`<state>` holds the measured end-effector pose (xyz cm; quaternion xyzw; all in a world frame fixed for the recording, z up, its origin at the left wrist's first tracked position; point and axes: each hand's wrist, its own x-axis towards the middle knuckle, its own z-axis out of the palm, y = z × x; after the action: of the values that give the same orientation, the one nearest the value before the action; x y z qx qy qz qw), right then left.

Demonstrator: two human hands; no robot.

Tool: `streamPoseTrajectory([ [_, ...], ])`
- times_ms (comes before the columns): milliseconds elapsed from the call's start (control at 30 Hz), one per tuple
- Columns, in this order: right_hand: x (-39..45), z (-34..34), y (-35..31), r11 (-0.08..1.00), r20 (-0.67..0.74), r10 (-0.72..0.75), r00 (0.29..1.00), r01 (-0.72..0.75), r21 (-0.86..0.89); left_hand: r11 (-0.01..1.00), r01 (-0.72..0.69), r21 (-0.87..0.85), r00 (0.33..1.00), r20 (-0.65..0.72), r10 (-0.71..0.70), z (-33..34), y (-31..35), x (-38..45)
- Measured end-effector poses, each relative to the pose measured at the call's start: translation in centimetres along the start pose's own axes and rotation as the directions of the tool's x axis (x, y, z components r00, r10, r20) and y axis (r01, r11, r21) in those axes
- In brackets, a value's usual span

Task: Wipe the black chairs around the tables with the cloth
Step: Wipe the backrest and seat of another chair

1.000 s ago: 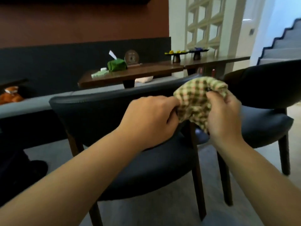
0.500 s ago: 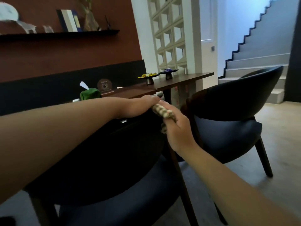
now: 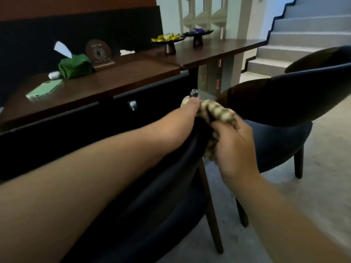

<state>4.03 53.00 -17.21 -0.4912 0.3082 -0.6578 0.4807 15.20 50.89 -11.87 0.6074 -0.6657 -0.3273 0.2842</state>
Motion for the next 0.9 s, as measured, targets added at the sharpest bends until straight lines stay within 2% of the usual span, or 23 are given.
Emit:
streamPoseTrajectory([
  [67, 0.2, 0.6, -1.4, 0.997, -0.142, 0.069, 0.988, -0.064, 0.039, 0.999, 0.042, -0.018, 0.999, 0.028, -0.042, 0.2, 0.0, -1.2],
  [100, 0.6, 0.9, -2.2, 0.997, -0.255, 0.06, 0.965, -0.046, 0.058, 0.999, 0.034, 0.019, 0.997, 0.074, -0.036, 0.0, 0.4, -2.0],
  [167, 2.1, 0.9, -3.9, 0.998, -0.467, -0.055, 0.882, 0.069, 0.013, 0.992, 0.035, 0.12, 0.991, 0.123, -0.05, -0.3, 0.5, -2.9],
  [200, 3.2, 0.9, -4.4, 0.993, -0.497, -0.12, 0.859, 0.103, -0.061, 0.986, 0.067, 0.152, 0.991, 0.102, -0.083, -0.6, 0.2, -2.7],
  [233, 4.1, 1.1, -4.7, 0.986, -0.465, -0.134, 0.875, 0.07, -0.152, 0.982, 0.108, 0.157, 0.989, 0.081, -0.122, -0.9, -0.4, -2.4],
  [267, 5.0, 1.5, -4.7, 0.967, -0.384, -0.074, 0.92, -0.028, -0.253, 0.978, 0.147, 0.15, 0.987, 0.043, -0.155, -1.2, -1.0, -2.2],
  [300, 5.6, 2.0, -4.2, 0.908, -0.265, 0.053, 0.963, -0.157, -0.388, 0.975, 0.177, 0.135, 0.983, 0.019, -0.181, -1.6, -1.6, -2.0],
  [333, 6.0, 2.5, -3.6, 0.798, -0.143, 0.195, 0.97, -0.242, -0.551, 0.973, 0.199, 0.117, 0.98, 0.001, -0.2, -1.9, -2.2, -1.8],
  [367, 6.0, 2.8, -3.0, 0.668, -0.054, 0.318, 0.947, -0.264, -0.696, 0.971, 0.22, 0.094, 0.975, -0.001, -0.22, -2.1, -2.9, -1.6],
  [400, 6.0, 2.9, -2.6, 0.569, -0.004, 0.392, 0.92, -0.246, -0.784, 0.968, 0.24, 0.075, 0.97, 0.017, -0.242, -2.2, -3.4, -1.5],
  [467, 6.3, 3.1, -2.6, 0.479, 0.026, 0.45, 0.893, -0.217, -0.85, 0.956, 0.291, 0.034, 0.95, 0.107, -0.293, -2.1, -4.4, -1.2],
  [533, 6.9, 2.9, -2.5, 0.379, 0.021, 0.477, 0.879, -0.184, -0.907, 0.931, 0.354, -0.084, 0.925, 0.177, -0.336, -1.6, -5.0, -1.0],
  [633, 7.5, 3.3, -2.6, 0.212, 0.079, 0.505, 0.86, -0.035, -0.977, 0.897, 0.408, -0.169, 0.903, 0.223, -0.368, -1.4, -5.6, -0.5],
  [767, 9.1, 3.4, -2.5, 0.154, 0.199, 0.556, 0.807, 0.135, -0.979, 0.893, 0.425, -0.15, 0.895, 0.216, -0.39, -1.5, -6.8, -0.1],
  [900, 12.3, 3.7, -1.3, 0.157, 0.26, 0.664, 0.701, 0.209, -0.965, 0.905, 0.42, -0.065, 0.897, 0.182, -0.403, -2.0, -7.7, 0.2],
])
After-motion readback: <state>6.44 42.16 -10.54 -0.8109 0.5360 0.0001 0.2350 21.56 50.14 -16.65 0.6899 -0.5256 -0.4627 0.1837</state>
